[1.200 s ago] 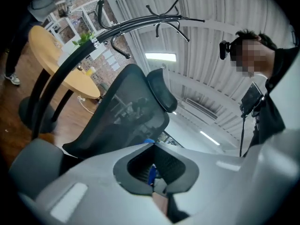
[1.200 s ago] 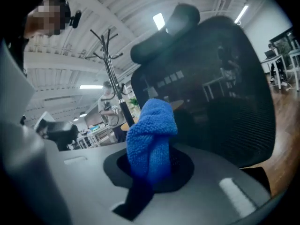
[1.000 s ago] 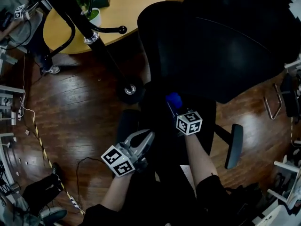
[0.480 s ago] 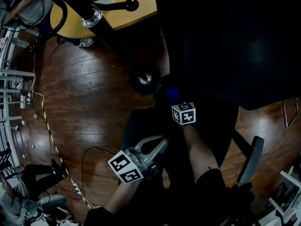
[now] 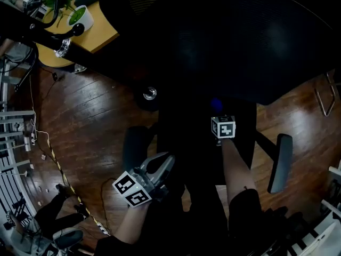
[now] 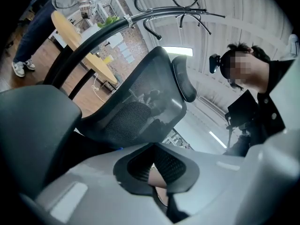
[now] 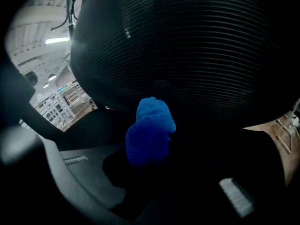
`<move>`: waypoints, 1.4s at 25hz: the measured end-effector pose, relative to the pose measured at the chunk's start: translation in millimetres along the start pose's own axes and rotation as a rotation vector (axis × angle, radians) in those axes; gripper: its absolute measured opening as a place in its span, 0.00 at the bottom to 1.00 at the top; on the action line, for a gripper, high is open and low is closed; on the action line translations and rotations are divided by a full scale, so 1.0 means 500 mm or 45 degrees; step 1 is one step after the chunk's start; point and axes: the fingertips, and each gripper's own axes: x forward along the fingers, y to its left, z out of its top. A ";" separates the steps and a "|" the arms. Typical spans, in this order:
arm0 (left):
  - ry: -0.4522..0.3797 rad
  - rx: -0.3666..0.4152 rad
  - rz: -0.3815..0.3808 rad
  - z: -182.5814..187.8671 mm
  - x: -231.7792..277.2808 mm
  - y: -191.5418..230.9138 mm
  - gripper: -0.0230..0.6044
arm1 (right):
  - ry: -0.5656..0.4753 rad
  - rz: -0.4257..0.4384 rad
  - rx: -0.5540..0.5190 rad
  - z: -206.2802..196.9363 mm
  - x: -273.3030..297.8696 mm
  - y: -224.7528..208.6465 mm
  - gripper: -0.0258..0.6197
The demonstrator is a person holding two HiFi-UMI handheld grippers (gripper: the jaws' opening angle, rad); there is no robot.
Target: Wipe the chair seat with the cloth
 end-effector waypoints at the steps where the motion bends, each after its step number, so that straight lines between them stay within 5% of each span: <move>1: 0.016 0.001 -0.003 0.004 0.003 0.013 0.02 | 0.003 -0.038 0.024 -0.004 -0.001 -0.030 0.09; 9: 0.098 0.034 -0.073 -0.006 0.039 0.010 0.02 | 0.032 -0.348 0.031 -0.055 -0.149 -0.272 0.09; 19: 0.095 0.043 -0.102 -0.011 0.040 -0.012 0.02 | -0.040 -0.329 0.065 -0.046 -0.187 -0.300 0.09; 22: 0.049 0.032 -0.104 0.012 0.018 -0.020 0.02 | -0.086 -0.263 0.020 -0.016 -0.183 -0.227 0.09; 35: -0.069 0.012 -0.028 0.033 -0.072 -0.009 0.02 | -0.011 0.343 -0.133 0.031 0.050 0.387 0.09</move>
